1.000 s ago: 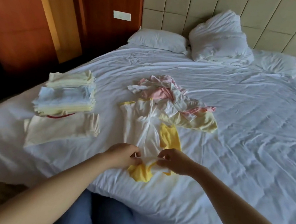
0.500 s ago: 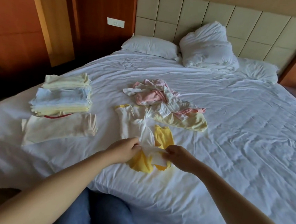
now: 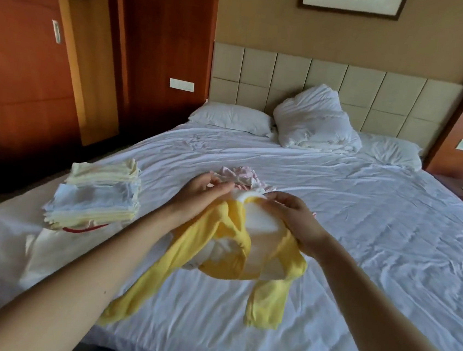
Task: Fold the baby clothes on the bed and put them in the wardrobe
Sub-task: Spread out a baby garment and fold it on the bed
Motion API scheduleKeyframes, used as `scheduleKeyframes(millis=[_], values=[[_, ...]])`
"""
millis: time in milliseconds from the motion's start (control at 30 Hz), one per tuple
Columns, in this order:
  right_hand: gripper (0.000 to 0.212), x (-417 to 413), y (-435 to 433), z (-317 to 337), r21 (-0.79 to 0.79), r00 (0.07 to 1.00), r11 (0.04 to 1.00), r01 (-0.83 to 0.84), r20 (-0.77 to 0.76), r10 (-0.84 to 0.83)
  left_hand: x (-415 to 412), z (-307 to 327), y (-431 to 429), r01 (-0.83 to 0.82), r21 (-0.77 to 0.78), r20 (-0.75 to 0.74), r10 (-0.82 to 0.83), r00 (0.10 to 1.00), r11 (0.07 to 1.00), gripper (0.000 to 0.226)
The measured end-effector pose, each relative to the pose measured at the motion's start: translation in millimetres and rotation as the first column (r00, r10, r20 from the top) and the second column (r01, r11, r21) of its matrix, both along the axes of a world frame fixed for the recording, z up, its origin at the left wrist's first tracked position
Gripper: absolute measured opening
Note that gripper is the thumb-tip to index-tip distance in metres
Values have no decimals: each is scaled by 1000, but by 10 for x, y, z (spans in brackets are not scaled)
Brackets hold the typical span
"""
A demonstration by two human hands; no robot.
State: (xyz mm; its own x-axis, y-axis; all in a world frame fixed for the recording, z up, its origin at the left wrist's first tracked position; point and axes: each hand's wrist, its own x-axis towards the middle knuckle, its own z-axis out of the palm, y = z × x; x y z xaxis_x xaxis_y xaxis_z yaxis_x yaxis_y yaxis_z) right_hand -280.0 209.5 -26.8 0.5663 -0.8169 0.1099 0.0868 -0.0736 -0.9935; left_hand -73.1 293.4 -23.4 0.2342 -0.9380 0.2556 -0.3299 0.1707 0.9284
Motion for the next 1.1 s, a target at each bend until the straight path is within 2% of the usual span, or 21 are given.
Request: scheduleKeyframes(millis=[67, 100, 200, 233, 333, 367, 433, 500, 600, 667, 733, 767, 800, 833, 900, 1000, 1100], values=[[9, 6, -26, 18, 12, 1000, 1000, -18, 5, 18, 17, 10, 27, 56, 47, 5, -56, 998, 997, 46], [10, 11, -34, -34, -10, 1000, 1000, -11, -28, 11, 36, -71, 14, 75, 80, 18, -77, 997, 994, 45], [11, 49, -57, -406, -141, 966, 985, 98, -225, -128, 61, -587, -28, 66, 223, 75, -85, 994, 973, 10], [13, 64, -64, -565, -185, 944, 976, 118, -284, -169, 46, -777, -31, 56, 266, 72, -78, 994, 962, 12], [21, 90, -65, -996, -233, 887, 968, 94, -421, -188, -20, -1227, -44, -58, 322, 170, 2, 986, 945, 55], [20, 80, -69, -1108, -229, 871, 971, 76, -459, -176, -28, -1334, -56, -88, 332, 230, 11, 973, 939, 61], [17, 37, -74, -1272, -204, 846, 977, 60, -509, -158, -22, -1465, -53, -161, 343, 373, 23, 927, 926, 41], [20, -17, -87, -1398, -183, 827, 981, 58, -542, -150, -21, -1522, -10, -217, 318, 501, 31, 865, 923, 23], [25, -93, -99, -1557, -164, 801, 984, 67, -579, -151, -4, -1580, 66, -285, 251, 669, 47, 742, 925, 22], [28, -126, -107, -1652, -154, 774, 987, 49, -619, -135, -31, -1592, 105, -249, 71, 749, 114, 653, 966, 19], [31, -143, -99, -1734, -168, 741, 986, 19, -660, -127, -110, -1545, 136, -181, -74, 782, 170, 600, 981, 15], [31, -143, -96, -1771, -183, 728, 983, 3, -673, -128, -167, -1523, 135, -182, -40, 788, 143, 599, 982, 24], [30, -139, -89, -1806, -195, 716, 981, -13, -686, -127, -232, -1513, 135, -208, 70, 801, 70, 595, 976, 38], [29, -128, -83, -1839, -202, 708, 979, -28, -696, -123, -288, -1504, 130, -260, 207, 823, -24, 568, 943, 51], [28, -104, -73, -1897, -208, 686, 977, -46, -718, -120, -333, -1533, 115, -349, 362, 849, -151, 507, 864, 66], [34, -60, -58, -1972, -214, 636, 977, -23, -757, -151, -315, -1647, 143, -403, 464, 837, -241, 491, 789, 69], [38, -5, -29, -2033, -217, 581, 976, 3, -794, -178, -298, -1736, 221, -367, 500, 791, -241, 562, 785, 49]])
